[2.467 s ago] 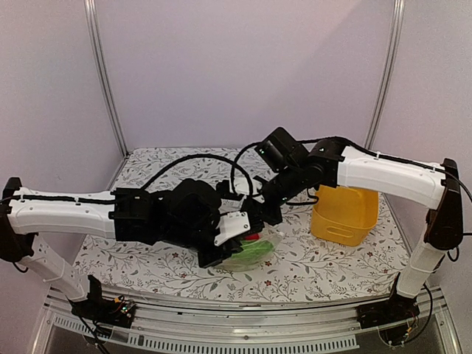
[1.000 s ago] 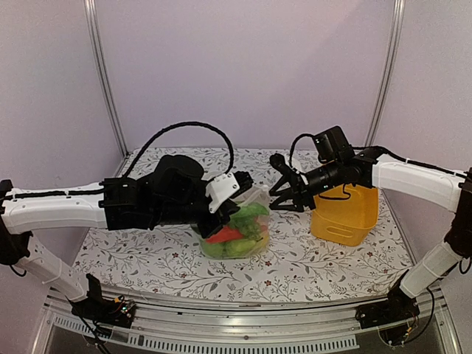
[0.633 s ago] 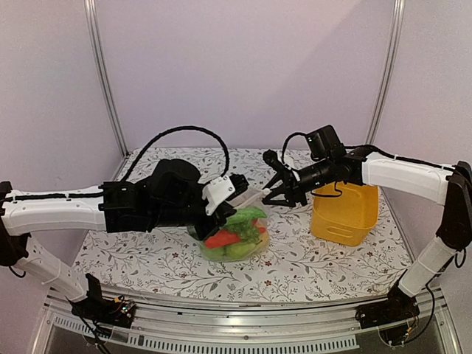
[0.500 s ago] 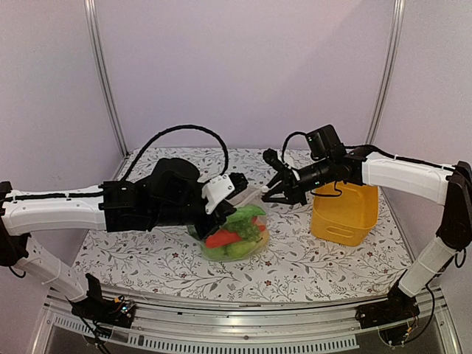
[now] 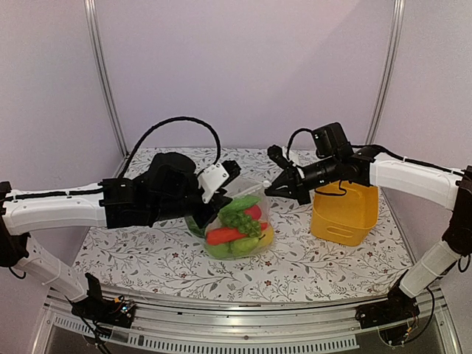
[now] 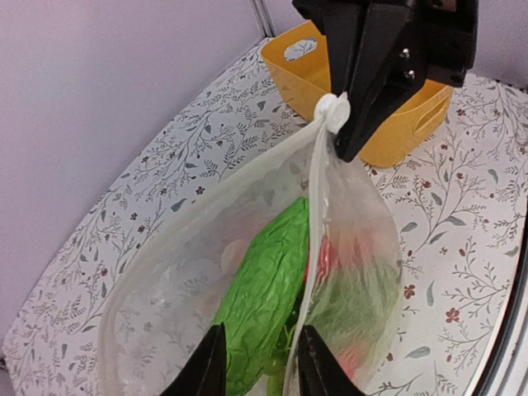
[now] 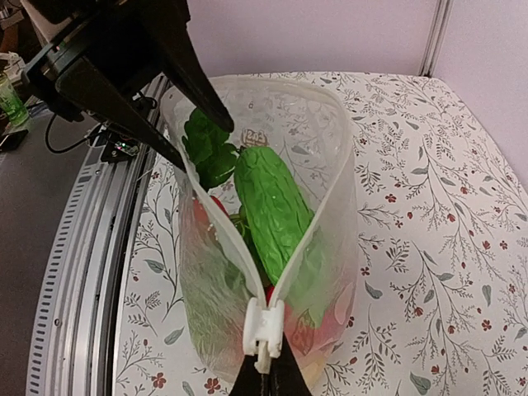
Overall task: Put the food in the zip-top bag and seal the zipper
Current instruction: Pass from the left arm to the right, then hold the zipper from the zipper food storage bag.
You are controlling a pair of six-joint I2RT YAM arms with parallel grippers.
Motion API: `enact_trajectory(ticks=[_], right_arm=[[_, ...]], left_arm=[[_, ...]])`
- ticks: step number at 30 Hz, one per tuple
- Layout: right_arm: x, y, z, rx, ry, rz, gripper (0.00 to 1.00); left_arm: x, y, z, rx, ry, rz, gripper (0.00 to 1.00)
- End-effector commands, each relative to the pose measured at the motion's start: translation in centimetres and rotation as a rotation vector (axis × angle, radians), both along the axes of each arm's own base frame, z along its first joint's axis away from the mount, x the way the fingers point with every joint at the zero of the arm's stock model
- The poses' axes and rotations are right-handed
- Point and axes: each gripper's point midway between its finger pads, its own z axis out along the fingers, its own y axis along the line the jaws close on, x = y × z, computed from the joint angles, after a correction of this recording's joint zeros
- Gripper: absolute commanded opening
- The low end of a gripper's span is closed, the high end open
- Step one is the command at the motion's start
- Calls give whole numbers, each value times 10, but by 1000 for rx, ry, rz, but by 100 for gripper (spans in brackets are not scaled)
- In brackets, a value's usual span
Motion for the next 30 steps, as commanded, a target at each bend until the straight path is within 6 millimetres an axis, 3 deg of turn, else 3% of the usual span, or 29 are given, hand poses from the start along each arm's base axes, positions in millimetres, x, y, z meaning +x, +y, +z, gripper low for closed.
enact_trajectory(ticks=[1,5,8,12,17,30], right_arm=[[-8,-7,23,25,-65,4,0],[-15,-10,26,15,-78,19,0],[-21,-12,24,7,-74,29,0],[-27,-13,21,-6,-73,44,0],[-36,-16,20,-23,-64,56,0],[-45,-26,23,-29,-77,39,0]], left_arm=[[19,5,41,-80,-98,40,38],[4,-24,61,-156,-92,-124,60],[1,-46,69,-186,-73,-217,65],[-4,-78,62,-169,-11,-333,66],[0,-96,56,-165,44,-402,58],[-8,-107,41,-182,150,-534,32]])
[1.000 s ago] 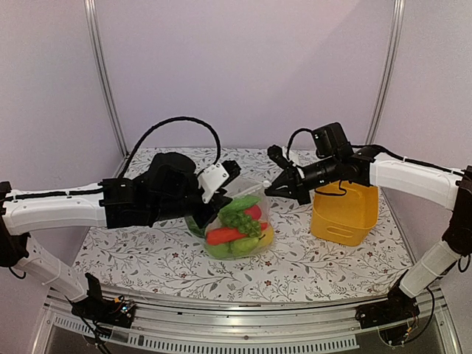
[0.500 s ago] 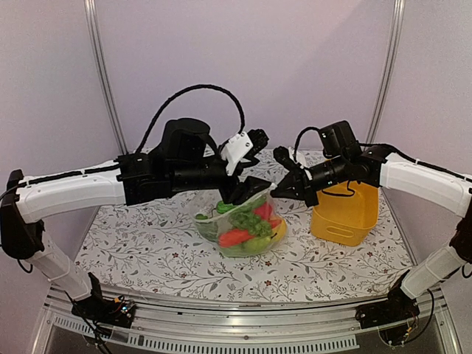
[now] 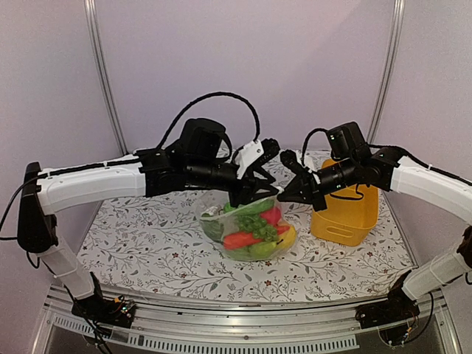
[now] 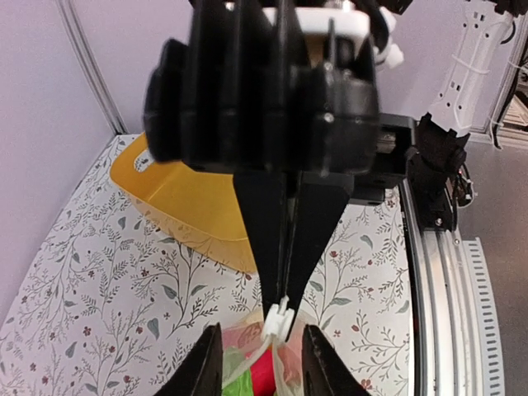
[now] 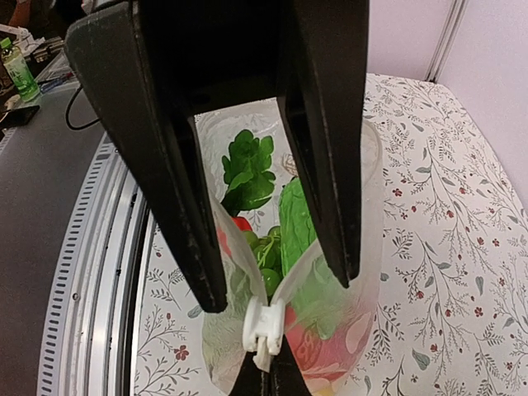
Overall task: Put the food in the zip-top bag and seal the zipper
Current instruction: Hold the zipper from the zipper food storage bag.
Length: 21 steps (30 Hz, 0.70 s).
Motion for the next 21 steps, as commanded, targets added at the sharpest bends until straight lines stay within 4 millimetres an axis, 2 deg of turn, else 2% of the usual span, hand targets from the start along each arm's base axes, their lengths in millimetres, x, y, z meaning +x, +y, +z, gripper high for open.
enact_trajectory(ticks=[1,4,12,16,21], right_arm=[[-6,-1,3,7,-13,9,0],[-5,-2,4,7,-19,6,0],[-5,-4,2,-3,-30,-5,0],[-5,-5,-1,-7,-27,-7,0],[-6,-6,2,2,-34,-9,0]], left_arm=[[-3,-6,-4,11,50,-76,33],[-4,-9,-7,15,62,-93,35],[-2,-14,-8,8,87,-106,19],[-2,-14,-10,11,97,-108,14],[1,-14,-15,15,111,-98,15]])
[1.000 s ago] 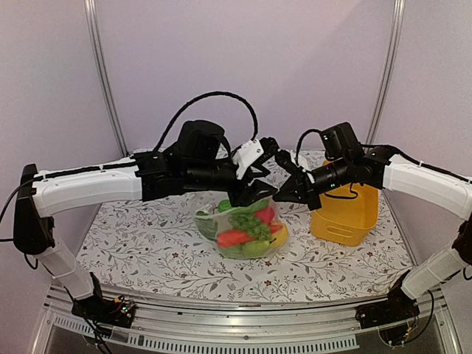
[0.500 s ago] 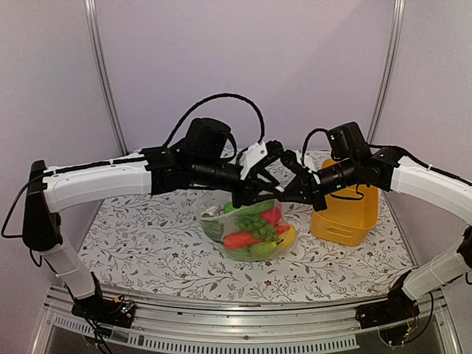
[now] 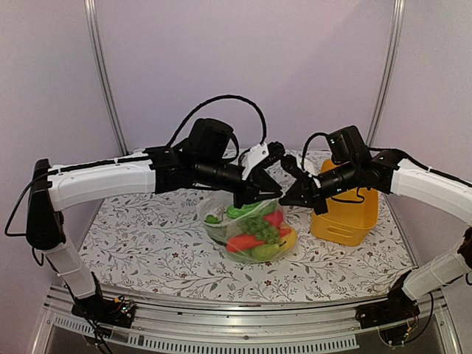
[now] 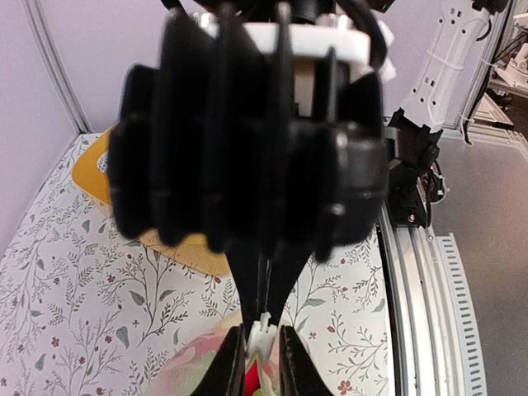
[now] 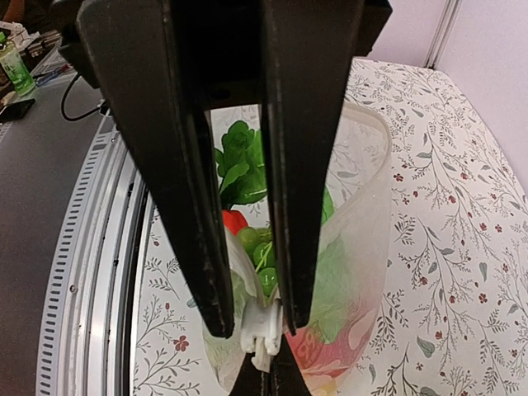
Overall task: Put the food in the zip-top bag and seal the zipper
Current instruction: Hold the zipper from the zipper food storage bag.
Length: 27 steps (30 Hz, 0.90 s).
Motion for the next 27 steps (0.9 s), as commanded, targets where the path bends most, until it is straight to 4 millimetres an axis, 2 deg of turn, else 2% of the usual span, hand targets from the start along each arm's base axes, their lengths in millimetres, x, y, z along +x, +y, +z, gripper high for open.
enact_trajectory(ticks=[1,3,6,9,11,16,24,27], right_arm=[[-4,-1,12,29,-40,5,0],[-4,-1,13,31,-40,4,0],[-4,-1,15,35,-42,3,0],[-4,-1,15,34,-45,0,0],[-4,-1,15,35,-43,-1,0],[-3,-1,16,39,-42,-6,0],[-3,-1,16,38,-38,-9,0],[-2,-1,17,41,-39,-11,0]], left_arm=[[9,0,-6,13,31,11,14],[8,-1,-7,14,37,7,15],[9,-1,-8,10,35,9,22],[10,1,-8,7,38,5,15],[10,1,-8,5,39,3,14],[11,1,-11,9,46,2,18],[11,-1,-11,7,49,-5,13],[11,-2,-13,12,55,-4,15]])
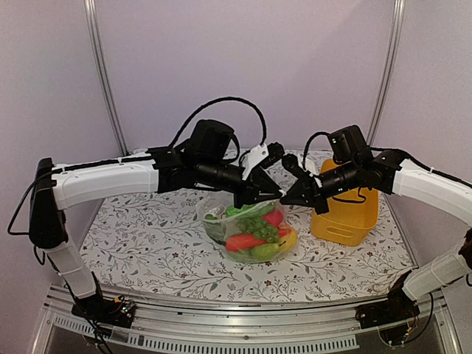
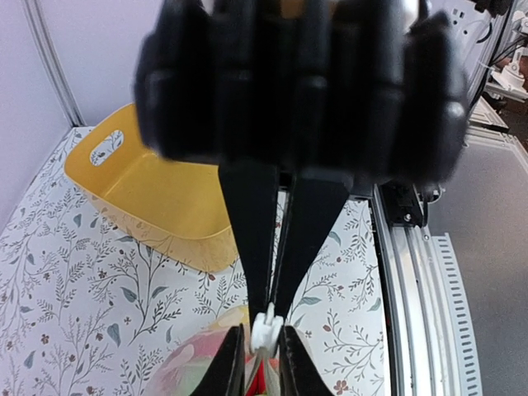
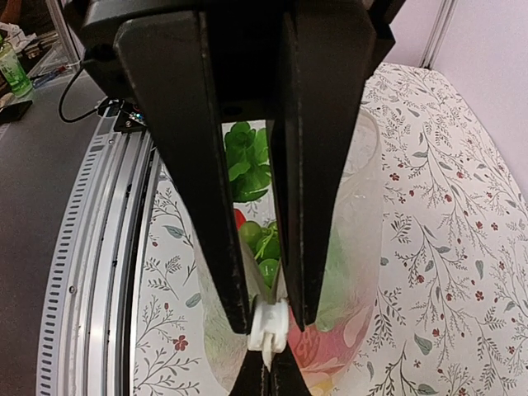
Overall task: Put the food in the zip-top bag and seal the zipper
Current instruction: Hold the zipper from the zipper food storage bag, then hold the zipper food storage bag at the center of the board.
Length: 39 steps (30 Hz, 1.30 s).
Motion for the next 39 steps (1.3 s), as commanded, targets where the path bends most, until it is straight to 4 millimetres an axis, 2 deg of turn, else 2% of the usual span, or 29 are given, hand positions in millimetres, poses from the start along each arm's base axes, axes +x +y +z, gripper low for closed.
enact_trajectory(ticks=[1,7,14,21,26,29,32,39], right_arm=[[-1,1,14,39,-34,-1,0],[0,1,11,30,-34,-9,0],[5,-4,2,10,-36,-31,0],[13,-14,15,46,-64,-73,0],[7,-12,15,60,-48,-40,0],[3,-6,13,68,-1,-2,6],[5,0,10,59,40,22,22],[9,4,12,59,47,24,23]], left_arm=[[8,-2,-5,10,16,4,16],[8,-3,-3,5,14,-2,7],[7,1,10,-24,21,4,5],[25,18,-5,47,16,95,6],[29,22,-8,49,28,107,6],[28,17,-1,18,38,94,5],[28,14,6,-1,35,86,5],[25,15,6,5,38,71,6]])
